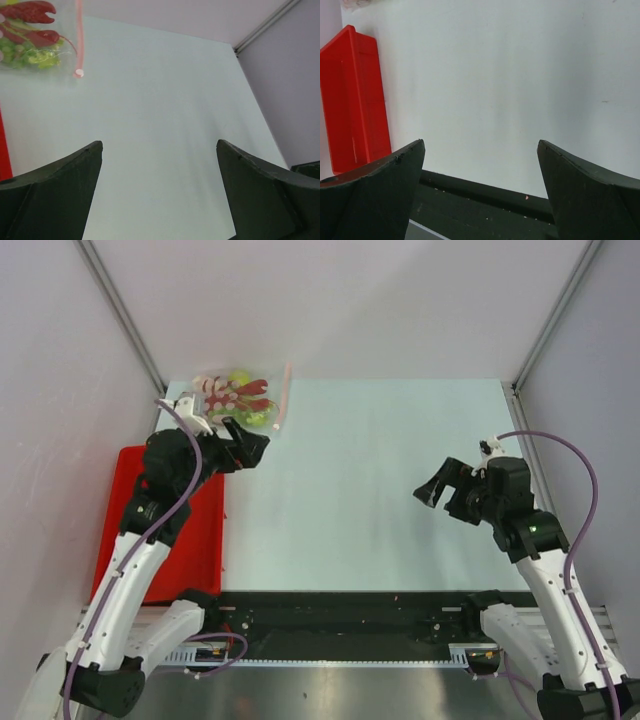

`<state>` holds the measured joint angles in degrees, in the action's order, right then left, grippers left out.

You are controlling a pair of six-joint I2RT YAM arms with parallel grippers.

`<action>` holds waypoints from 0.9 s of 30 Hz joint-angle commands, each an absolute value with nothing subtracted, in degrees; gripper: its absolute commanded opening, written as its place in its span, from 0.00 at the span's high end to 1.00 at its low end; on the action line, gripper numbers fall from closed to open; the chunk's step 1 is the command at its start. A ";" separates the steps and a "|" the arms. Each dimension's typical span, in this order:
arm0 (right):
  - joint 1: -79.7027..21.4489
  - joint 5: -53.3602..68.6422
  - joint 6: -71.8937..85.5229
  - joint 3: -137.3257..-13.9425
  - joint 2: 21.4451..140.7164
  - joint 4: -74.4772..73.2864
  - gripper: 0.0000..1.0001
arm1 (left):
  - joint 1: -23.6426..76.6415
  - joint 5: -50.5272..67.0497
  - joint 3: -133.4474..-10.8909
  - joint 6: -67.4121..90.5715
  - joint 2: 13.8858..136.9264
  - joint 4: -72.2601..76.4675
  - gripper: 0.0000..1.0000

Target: Open the zip-top bag and remove the fake food

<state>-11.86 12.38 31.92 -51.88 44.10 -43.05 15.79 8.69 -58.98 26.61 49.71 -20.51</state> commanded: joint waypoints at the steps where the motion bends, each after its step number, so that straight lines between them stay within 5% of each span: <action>1: -11.34 12.83 30.85 -53.96 46.49 -43.15 0.00 | 14.94 4.74 -62.75 26.27 52.64 -26.28 0.01; 12: -15.80 18.81 32.08 -61.69 68.79 -28.94 0.00 | 14.77 7.21 -63.90 26.37 52.56 -34.62 0.01; 27: -29.09 23.91 55.88 -91.30 119.05 7.01 0.00 | 17.66 2.73 -60.56 19.52 42.46 -41.40 0.01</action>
<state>-26.76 22.68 46.85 -83.94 109.97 -8.03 15.84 4.86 -61.25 22.81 44.47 -40.40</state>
